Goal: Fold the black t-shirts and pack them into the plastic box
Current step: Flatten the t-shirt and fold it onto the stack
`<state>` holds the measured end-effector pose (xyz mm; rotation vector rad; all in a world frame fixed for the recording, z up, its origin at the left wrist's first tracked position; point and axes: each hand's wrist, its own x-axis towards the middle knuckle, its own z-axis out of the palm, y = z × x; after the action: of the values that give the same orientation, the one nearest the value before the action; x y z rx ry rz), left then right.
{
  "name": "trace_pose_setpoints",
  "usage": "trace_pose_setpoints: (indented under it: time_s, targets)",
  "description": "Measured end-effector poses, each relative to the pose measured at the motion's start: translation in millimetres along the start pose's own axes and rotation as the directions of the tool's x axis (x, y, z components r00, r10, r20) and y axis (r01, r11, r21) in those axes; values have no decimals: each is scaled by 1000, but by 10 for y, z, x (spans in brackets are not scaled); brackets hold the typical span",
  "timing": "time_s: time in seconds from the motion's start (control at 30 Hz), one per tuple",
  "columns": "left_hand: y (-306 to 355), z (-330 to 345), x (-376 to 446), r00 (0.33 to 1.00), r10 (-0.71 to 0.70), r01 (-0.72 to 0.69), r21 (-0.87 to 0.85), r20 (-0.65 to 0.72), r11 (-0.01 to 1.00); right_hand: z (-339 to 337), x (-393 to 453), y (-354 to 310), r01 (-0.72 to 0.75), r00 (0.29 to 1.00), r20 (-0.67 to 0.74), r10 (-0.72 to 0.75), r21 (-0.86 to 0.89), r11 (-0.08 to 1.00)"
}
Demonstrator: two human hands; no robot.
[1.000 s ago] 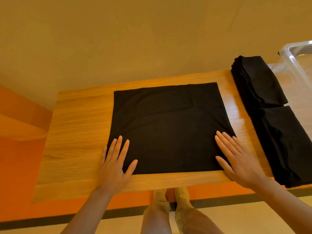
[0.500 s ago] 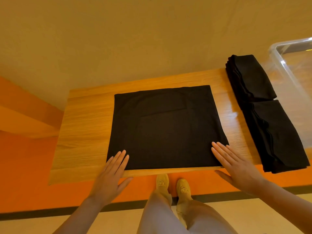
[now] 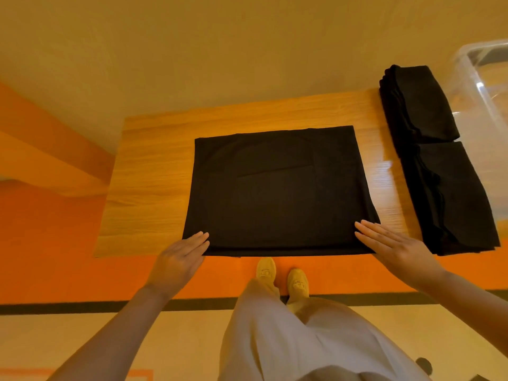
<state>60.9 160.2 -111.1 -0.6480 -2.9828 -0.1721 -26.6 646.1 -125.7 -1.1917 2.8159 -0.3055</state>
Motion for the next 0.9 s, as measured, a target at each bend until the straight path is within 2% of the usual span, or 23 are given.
trace_pose_setpoints:
  time_s: [0.13, 0.23, 0.37, 0.43, 0.5, 0.57, 0.7, 0.8, 0.9]
  targets:
    - [-54, -100, -11, 995, -97, 99, -72, 27, 992, -175, 9, 24, -115, 993, 42, 108, 238, 964]
    - [-74, -192, -38, 990, -140, 139, -78, -8, 987, -269, -11, -1, -178, 984, 89, 156, 359, 916]
    - [-83, -325, -76, 954, -292, 280, -152, -66, 948, -412, -27, -46, -291, 944, 28, 329, 541, 789]
    - [-71, -384, -51, 912, -396, 357, -261, -110, 897, -511, 10, -54, -339, 918, 38, 395, 594, 730]
    - [-35, -440, 18, 848, -519, 436, -414, -109, 799, -571, 18, -10, -339, 907, 25, 421, 634, 695]
    - [-4, -502, 126, 772, -631, 507, -523, -79, 686, -640, 37, 46, -375, 887, 68, 456, 681, 629]
    - [-83, -557, 368, 657, -754, 592, -608, -16, 529, -814, 258, 119, -436, 852, 131, 507, 714, 548]
    - [-224, -604, 578, 629, -777, 590, -657, 9, 469, -923, 440, 233, -467, 831, 169, 530, 730, 500]
    - [-358, -694, 825, 638, -769, 563, -693, 19, 450, -1005, 612, 363, -514, 779, 164, 605, 719, 467]
